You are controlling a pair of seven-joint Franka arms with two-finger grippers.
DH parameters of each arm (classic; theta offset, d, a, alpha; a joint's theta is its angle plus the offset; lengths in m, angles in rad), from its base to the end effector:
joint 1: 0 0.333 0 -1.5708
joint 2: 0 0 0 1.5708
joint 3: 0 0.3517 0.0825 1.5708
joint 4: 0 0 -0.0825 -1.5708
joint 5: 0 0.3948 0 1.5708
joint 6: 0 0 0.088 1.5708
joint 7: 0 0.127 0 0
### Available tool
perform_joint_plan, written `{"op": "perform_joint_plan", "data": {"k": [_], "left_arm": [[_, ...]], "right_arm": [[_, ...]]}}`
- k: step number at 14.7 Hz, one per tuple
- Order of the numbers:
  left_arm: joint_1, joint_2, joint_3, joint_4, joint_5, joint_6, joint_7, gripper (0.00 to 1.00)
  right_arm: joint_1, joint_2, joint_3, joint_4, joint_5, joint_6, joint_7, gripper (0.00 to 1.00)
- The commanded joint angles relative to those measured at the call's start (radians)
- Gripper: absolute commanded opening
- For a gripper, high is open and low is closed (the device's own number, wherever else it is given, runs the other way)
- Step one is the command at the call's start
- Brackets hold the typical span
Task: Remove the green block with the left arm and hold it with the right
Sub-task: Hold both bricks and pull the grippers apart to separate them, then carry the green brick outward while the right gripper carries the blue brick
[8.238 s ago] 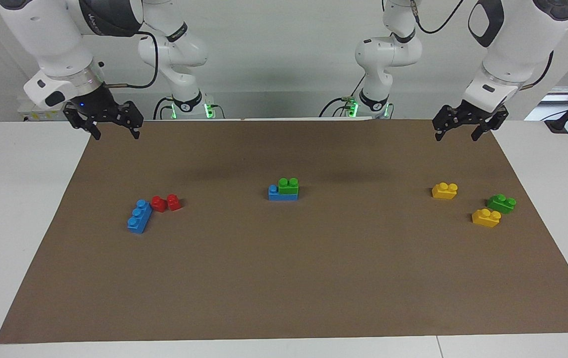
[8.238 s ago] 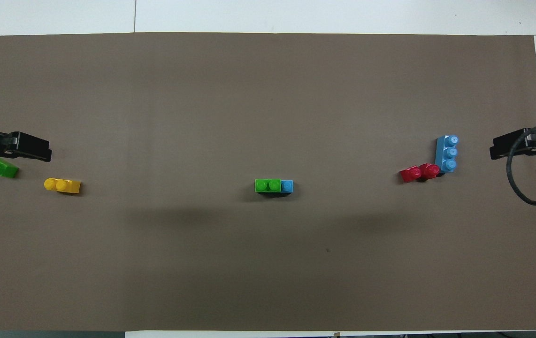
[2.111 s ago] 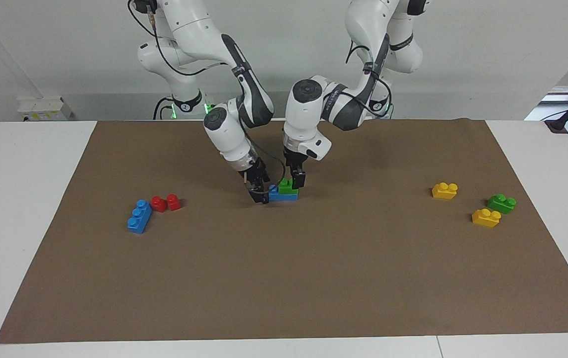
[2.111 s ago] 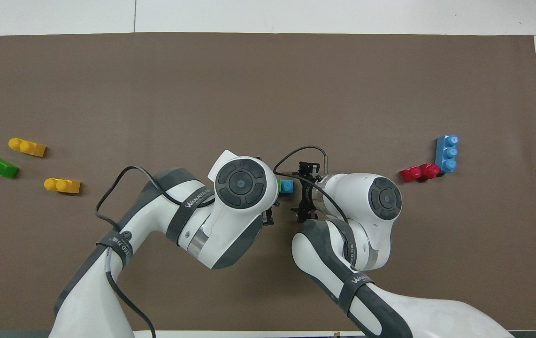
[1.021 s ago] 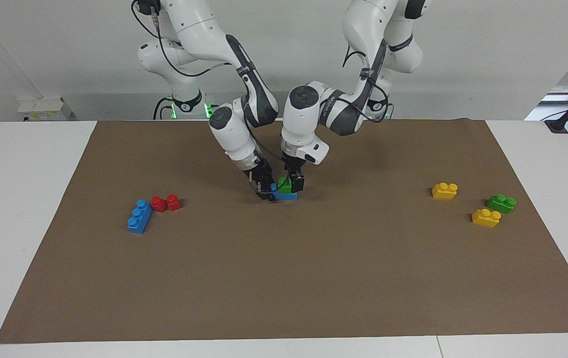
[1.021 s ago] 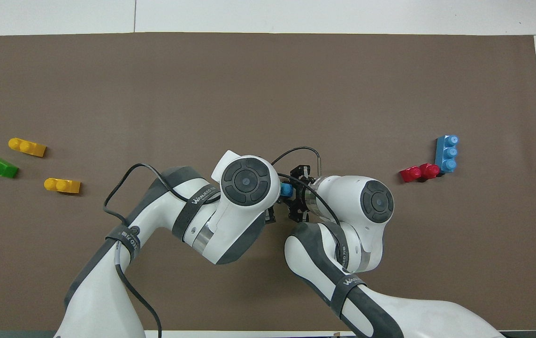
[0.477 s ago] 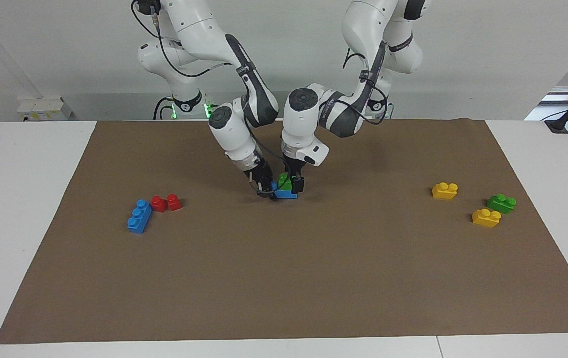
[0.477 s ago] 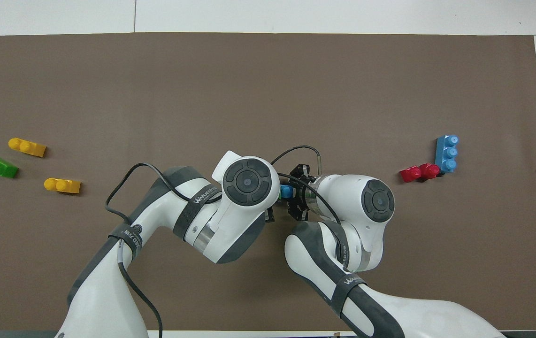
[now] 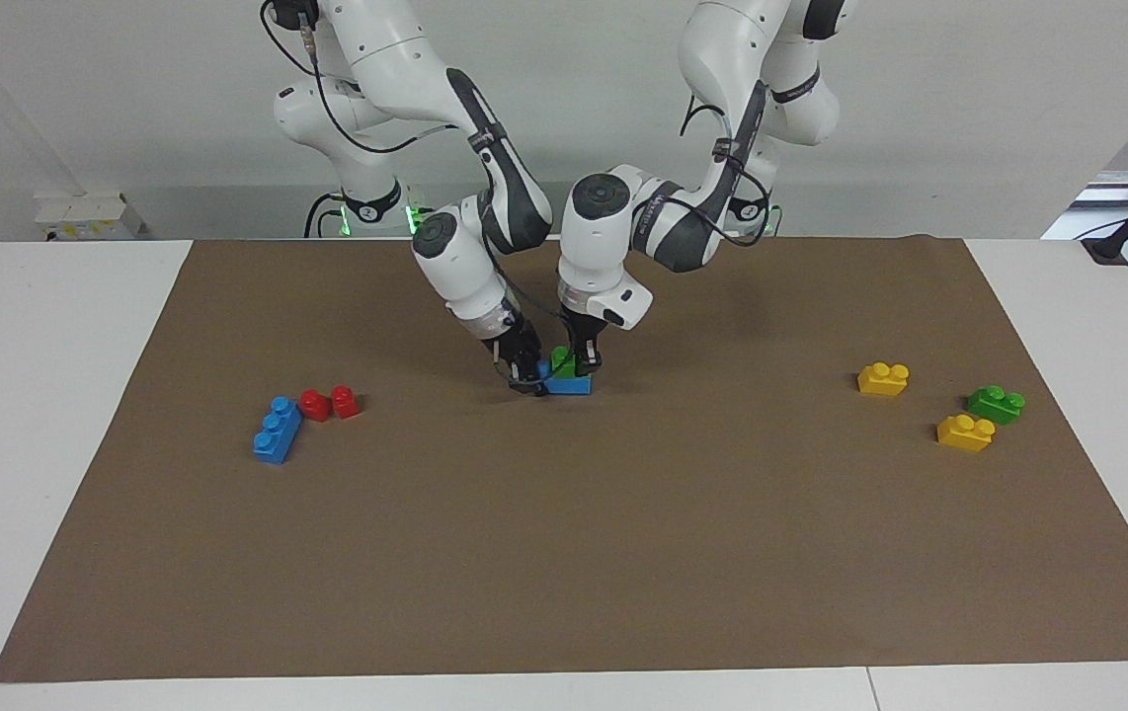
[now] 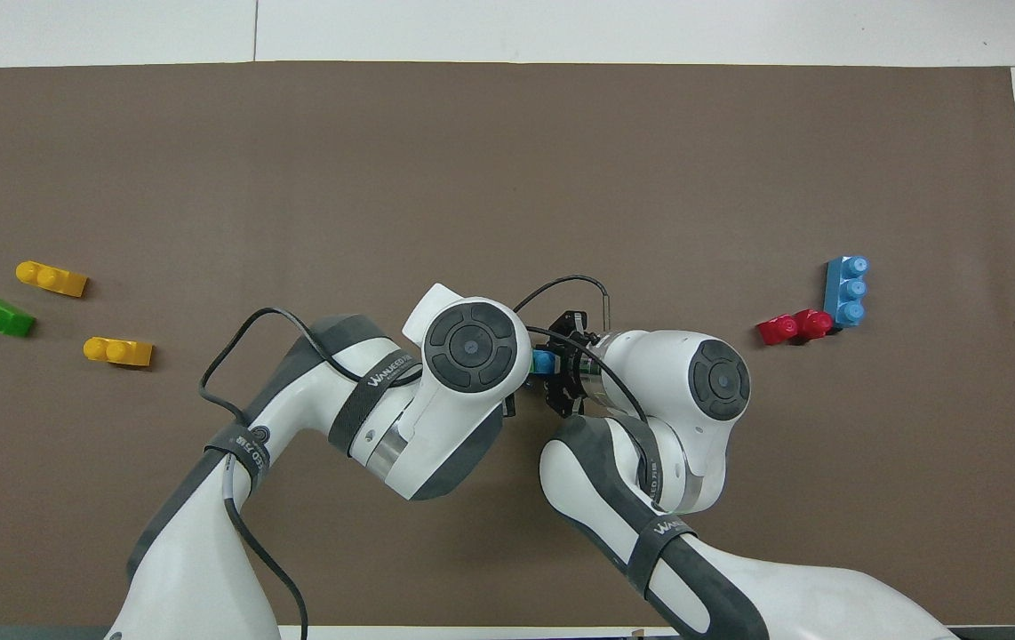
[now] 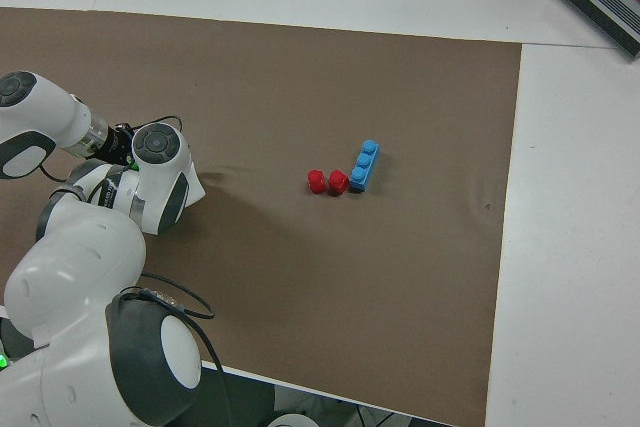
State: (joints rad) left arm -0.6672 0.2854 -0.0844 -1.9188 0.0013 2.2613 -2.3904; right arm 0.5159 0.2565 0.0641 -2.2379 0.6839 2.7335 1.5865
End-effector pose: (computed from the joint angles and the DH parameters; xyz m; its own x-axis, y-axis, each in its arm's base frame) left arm 0.4697 -0.4351 0.3589 -0.0704 0.9958 -0.0579 0.9971 0.0719 0.0230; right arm 0.4984 0.3031 0.2804 -0.0177 -0.9184 -0.3953 -0.9934 0.0609 -0.0971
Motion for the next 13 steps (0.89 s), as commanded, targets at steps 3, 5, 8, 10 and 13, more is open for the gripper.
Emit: {"op": "perform_joint_plan", "data": {"k": [3, 5, 8, 10, 13], "left_arm": [[-0.003, -0.037, 0.012, -0.009, 0.009, -0.014, 0.008, 0.00], [0.012, -0.067, 0.011, -0.009, 0.009, -0.051, 0.016, 0.00], [0.029, -0.117, 0.015, -0.008, 0.009, -0.117, 0.037, 0.00], [0.047, -0.138, 0.015, -0.008, 0.009, -0.138, 0.059, 0.00], [0.095, -0.156, 0.015, 0.000, 0.008, -0.178, 0.134, 0.00]], "right_arm": [[-0.004, 0.018, 0.003, 0.001, 0.026, 0.018, -0.028, 0.00], [-0.004, 0.018, 0.003, 0.001, 0.026, 0.018, -0.028, 0.00], [-0.004, 0.018, 0.003, 0.000, 0.026, 0.018, -0.030, 0.00], [-0.004, 0.018, 0.003, 0.001, 0.026, 0.018, -0.030, 0.00], [-0.013, 0.018, 0.003, 0.017, 0.026, 0.009, -0.037, 0.00]]}}
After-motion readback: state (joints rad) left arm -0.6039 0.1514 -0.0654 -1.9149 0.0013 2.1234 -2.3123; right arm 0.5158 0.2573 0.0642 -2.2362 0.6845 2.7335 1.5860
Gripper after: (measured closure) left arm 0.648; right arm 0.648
